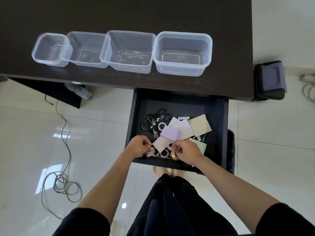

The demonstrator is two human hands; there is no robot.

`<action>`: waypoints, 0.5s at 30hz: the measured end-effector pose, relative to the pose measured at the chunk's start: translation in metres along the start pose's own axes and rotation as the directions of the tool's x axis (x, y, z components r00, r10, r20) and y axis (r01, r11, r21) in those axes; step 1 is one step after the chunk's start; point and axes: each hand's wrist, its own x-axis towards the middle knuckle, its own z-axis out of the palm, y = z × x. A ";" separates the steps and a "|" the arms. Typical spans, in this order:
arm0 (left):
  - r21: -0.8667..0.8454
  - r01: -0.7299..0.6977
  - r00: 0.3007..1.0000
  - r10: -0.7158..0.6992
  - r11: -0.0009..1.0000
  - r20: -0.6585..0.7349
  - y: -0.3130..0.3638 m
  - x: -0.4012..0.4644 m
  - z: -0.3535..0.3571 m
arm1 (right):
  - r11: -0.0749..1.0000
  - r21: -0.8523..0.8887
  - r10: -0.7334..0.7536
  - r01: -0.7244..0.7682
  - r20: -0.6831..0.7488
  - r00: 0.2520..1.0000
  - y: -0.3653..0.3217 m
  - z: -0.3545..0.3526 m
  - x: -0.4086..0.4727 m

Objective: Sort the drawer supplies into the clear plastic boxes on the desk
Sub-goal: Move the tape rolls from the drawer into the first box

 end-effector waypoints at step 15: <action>-0.193 -0.214 0.941 0.150 0.958 -0.302 0.042 -0.037 -0.064 | 0.985 0.039 -0.153 0.167 -0.235 0.960 -0.081 -0.044 0.004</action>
